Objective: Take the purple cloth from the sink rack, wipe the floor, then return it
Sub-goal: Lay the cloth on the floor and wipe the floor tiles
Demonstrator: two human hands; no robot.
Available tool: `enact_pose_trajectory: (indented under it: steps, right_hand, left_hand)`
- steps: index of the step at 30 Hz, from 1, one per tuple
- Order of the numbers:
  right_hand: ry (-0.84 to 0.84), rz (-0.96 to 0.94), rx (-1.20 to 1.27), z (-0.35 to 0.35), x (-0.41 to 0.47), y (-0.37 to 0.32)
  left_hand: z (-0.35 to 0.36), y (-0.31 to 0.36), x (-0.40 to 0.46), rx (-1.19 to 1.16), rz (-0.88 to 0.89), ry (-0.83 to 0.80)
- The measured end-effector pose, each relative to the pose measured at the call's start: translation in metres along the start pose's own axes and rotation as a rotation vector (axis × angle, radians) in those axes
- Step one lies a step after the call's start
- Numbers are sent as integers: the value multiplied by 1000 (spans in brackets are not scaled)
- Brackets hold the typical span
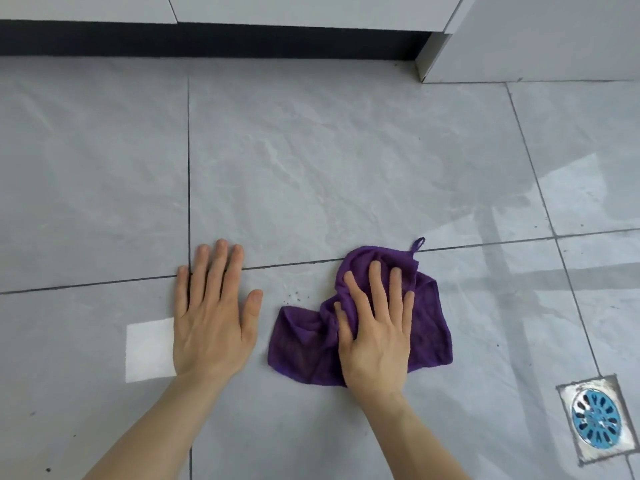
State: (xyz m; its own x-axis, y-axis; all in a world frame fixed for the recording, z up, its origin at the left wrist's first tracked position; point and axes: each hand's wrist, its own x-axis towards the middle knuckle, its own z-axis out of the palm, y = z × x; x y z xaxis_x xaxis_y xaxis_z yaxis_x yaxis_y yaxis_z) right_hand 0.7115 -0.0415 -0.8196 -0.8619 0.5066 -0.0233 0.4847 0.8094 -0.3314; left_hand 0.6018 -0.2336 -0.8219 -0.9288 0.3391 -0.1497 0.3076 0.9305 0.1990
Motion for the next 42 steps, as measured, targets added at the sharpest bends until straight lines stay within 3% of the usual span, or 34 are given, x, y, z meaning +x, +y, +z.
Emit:
enact_pose_trajectory:
  steps: [7, 12, 14, 17, 20, 26, 34, 42]
  right_hand:
    - [48, -19, 265, 3, 29, 4]
    - [65, 132, 639, -13, 27, -14]
    - [5, 46, 711, -19, 17, -35]
    - [-155, -214, 424, -11, 0, -61]
    - [-198, -313, 64, 6, -9, -66]
    - [-183, -368, -113, 14, 16, -54]
    - [-81, -221, -141, 7, 118, -27]
    - [-39, 74, -73, -1, 90, -11]
  left_hand:
    - [-3, -1, 3, -19, -6, -16]
    - [-4, 0, 1, -21, 1, -7]
    - [-4, -1, 1, -28, 11, -6]
    - [-5, -3, 2, -51, 19, 4]
    - [-5, -3, 2, -37, 23, -4]
    - [-3, -1, 2, 29, 10, -22]
    - [-3, -1, 1, 37, 0, -14]
    - [-3, 0, 2, 32, -1, -9]
